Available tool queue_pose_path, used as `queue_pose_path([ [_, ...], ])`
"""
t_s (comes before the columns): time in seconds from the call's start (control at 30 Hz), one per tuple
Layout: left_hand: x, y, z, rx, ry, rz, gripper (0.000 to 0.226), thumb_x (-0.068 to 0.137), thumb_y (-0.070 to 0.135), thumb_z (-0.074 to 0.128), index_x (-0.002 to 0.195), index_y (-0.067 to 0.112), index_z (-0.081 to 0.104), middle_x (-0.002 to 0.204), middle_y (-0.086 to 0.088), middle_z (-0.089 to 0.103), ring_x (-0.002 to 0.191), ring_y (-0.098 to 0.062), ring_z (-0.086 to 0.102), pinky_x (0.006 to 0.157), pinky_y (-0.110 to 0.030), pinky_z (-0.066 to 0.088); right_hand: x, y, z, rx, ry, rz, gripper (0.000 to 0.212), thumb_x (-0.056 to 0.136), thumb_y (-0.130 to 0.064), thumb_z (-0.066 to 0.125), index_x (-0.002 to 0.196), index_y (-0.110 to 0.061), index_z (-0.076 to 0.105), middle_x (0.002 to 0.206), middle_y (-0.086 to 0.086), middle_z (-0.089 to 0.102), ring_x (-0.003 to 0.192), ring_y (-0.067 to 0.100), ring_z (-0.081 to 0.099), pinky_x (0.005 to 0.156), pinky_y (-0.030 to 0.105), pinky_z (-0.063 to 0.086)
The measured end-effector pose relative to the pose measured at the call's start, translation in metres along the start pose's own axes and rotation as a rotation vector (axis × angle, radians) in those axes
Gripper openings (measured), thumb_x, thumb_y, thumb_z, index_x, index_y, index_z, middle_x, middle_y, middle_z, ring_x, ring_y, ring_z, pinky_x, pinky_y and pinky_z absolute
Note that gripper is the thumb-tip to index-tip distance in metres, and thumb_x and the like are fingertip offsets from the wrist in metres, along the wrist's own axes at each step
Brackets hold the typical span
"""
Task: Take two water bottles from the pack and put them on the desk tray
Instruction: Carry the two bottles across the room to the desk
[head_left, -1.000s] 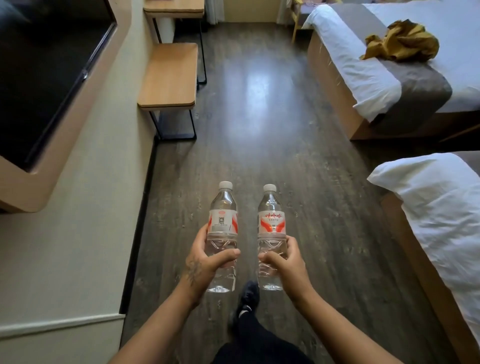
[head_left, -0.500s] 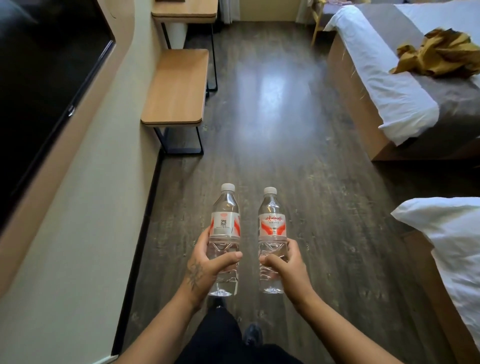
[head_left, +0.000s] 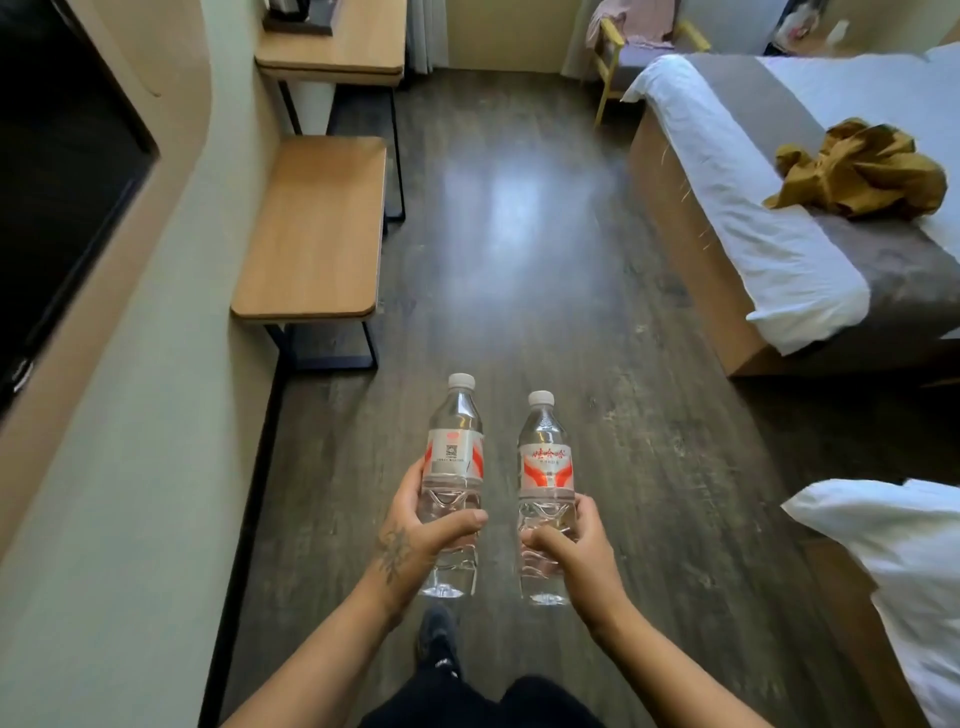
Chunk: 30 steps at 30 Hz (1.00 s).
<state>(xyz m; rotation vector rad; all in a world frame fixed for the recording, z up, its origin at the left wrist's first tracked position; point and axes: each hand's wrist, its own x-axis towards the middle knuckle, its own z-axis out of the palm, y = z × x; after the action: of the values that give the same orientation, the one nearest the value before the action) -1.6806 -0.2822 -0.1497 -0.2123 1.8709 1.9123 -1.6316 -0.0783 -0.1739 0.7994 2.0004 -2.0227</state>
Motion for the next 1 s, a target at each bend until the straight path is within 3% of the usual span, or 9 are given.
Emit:
queue_pose_path([
  [0.13,0.063,0.036,-0.015,0.011,-0.025,0.005,0.097,0.058,0.042,0.092,0.147,0.029,0.054,0.128,-0.002,0.077,0.108,-0.007,0.08,0.078,-0.021,0.066,0.059,-0.04,0.017,0.028,0.003,-0.01,0.067,0.059,-0.029,0.083,0.121,-0.021,0.058,0.108,0.005,0.08,0.098,0.018,0.08,0.072,0.025,0.063],
  [0.3,0.135,0.07,-0.025,0.01,0.001,-0.004,0.1,0.058,0.039,0.092,0.149,0.022,0.056,0.13,-0.009,0.078,0.112,-0.018,0.081,0.081,-0.027,0.068,0.129,-0.086,0.029,0.056,-0.001,-0.029,0.081,0.052,-0.037,0.083,0.125,-0.016,0.056,0.111,0.007,0.078,0.093,0.014,0.08,0.068,0.023,0.063],
  [0.4,0.186,0.088,-0.025,0.005,0.025,-0.015,0.101,0.057,0.039,0.092,0.15,0.021,0.056,0.131,-0.01,0.078,0.116,-0.024,0.08,0.086,-0.033,0.068,0.18,-0.108,0.029,0.053,-0.018,-0.036,0.079,0.054,-0.035,0.083,0.126,-0.017,0.055,0.109,0.003,0.078,0.088,0.006,0.08,0.063,0.019,0.061],
  [0.63,0.309,0.134,-0.009,-0.011,0.089,-0.047,0.103,0.061,0.037,0.092,0.155,0.023,0.052,0.138,-0.011,0.075,0.127,-0.031,0.074,0.109,-0.055,0.06,0.313,-0.165,0.02,0.037,-0.086,-0.026,0.082,0.051,-0.039,0.081,0.126,-0.017,0.056,0.103,0.001,0.081,0.087,0.009,0.08,0.065,0.024,0.064],
  [0.73,0.354,0.16,0.001,-0.02,0.098,-0.056,0.101,0.059,0.037,0.093,0.152,0.026,0.055,0.134,-0.009,0.078,0.124,-0.029,0.076,0.105,-0.049,0.063,0.363,-0.194,0.012,0.021,-0.101,-0.02,0.081,0.053,-0.036,0.082,0.126,-0.014,0.056,0.098,-0.003,0.083,0.088,0.01,0.081,0.065,0.02,0.062],
  [0.87,0.414,0.191,0.012,-0.056,0.117,-0.025,0.1,0.057,0.038,0.093,0.149,0.027,0.056,0.132,-0.007,0.078,0.116,-0.021,0.08,0.087,-0.031,0.068,0.427,-0.237,0.005,0.007,-0.125,-0.035,0.085,0.053,-0.039,0.082,0.13,-0.014,0.055,0.104,0.002,0.08,0.088,0.008,0.08,0.066,0.018,0.061],
  [1.0,0.465,0.223,0.016,-0.049,0.142,-0.025,0.099,0.056,0.043,0.092,0.147,0.027,0.057,0.132,-0.005,0.078,0.115,-0.016,0.079,0.09,-0.03,0.065,0.478,-0.272,0.005,0.006,-0.137,-0.052,0.086,0.054,-0.042,0.081,0.131,-0.017,0.054,0.114,0.006,0.077,0.092,0.008,0.08,0.066,0.016,0.061],
])
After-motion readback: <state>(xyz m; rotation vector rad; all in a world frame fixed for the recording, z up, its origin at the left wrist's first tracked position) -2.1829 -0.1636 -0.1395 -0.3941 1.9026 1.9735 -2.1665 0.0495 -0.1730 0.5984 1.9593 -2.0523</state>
